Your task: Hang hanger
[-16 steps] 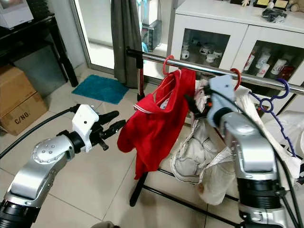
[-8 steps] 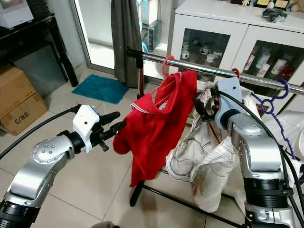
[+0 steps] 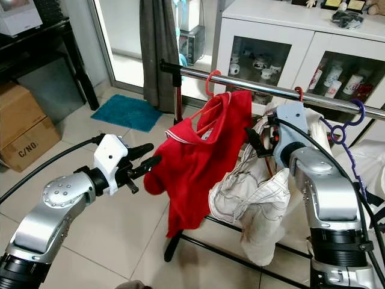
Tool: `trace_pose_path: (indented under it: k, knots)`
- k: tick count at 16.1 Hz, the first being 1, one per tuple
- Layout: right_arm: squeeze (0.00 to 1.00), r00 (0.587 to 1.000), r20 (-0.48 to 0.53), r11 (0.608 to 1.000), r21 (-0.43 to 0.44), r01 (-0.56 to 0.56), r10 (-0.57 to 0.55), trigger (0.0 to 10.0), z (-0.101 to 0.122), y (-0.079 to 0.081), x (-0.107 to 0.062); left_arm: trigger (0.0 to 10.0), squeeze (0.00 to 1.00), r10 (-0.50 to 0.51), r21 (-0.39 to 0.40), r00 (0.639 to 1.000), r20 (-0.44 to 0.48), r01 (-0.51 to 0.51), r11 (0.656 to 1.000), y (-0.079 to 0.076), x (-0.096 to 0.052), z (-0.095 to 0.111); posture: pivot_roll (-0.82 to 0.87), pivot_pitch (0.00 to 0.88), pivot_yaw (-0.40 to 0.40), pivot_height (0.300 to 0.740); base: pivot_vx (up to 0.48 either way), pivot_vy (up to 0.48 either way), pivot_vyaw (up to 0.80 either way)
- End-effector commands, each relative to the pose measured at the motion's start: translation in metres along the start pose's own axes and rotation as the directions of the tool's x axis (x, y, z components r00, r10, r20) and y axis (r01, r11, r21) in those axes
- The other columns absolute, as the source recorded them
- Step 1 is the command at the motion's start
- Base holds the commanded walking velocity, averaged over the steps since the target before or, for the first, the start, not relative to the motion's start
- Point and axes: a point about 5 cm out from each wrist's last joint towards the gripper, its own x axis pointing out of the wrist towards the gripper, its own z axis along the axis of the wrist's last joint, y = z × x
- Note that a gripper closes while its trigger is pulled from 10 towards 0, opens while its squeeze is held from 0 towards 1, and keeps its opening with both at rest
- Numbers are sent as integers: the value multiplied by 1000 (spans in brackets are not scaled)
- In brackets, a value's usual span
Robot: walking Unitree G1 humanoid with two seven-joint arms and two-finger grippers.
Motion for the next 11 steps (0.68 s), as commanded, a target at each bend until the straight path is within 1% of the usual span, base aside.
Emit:
trace_pose_path:
  k: [1, 11]
  knots:
    - [1000, 1000, -15, 1000, -3, 0, 0, 10000, 0, -3, 0, 10000, 0, -12, 13, 1000, 10, 12, 1000, -2, 1, 4, -43, 0, 5, 740, 0, 0, 0]
    - [1000, 1000, -23, 1000, 0, 8, -8, 10000, -3, -2, -6, 10000, 0, -31, 11, 999, 13, 31, 999, -3, 3, 5, -54, 0, 31, 740, 0, 0, 0]
